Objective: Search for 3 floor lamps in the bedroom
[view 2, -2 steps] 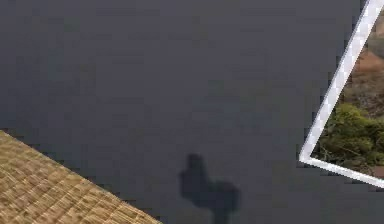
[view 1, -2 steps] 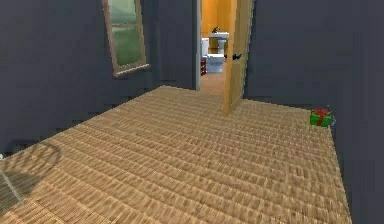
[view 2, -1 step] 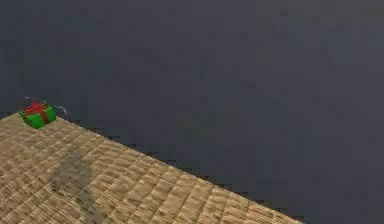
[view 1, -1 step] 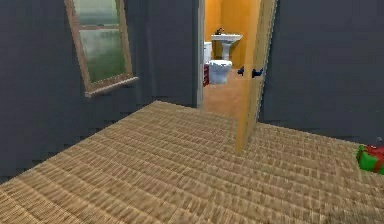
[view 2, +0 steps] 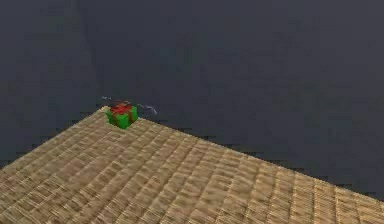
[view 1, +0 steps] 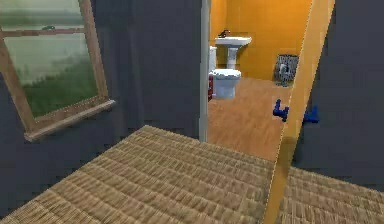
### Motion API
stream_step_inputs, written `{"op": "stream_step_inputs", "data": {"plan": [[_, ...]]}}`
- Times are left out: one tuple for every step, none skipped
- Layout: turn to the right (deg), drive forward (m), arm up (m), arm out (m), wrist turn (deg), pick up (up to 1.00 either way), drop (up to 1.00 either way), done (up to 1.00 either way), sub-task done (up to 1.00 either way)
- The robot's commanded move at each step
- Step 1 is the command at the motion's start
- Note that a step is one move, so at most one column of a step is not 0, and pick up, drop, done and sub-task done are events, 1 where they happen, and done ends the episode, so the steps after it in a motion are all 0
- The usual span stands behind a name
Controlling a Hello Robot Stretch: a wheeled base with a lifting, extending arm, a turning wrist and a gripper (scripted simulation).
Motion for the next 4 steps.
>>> {"op": "stream_step_inputs", "data": {"plan": [[0.0,0.7,0.0,0.0,0.0,0.0,0.0,0.0,0.0],[0.0,0.45,0.0,0.0,0.0,0.0,0.0,0.0,0.0],[33.0,0.0,0.0,0.0,0.0,0.0,0.0,0.0,0.0],[0.0,0.55,0.0,0.0,0.0,0.0,0.0,0.0,0.0]]}}
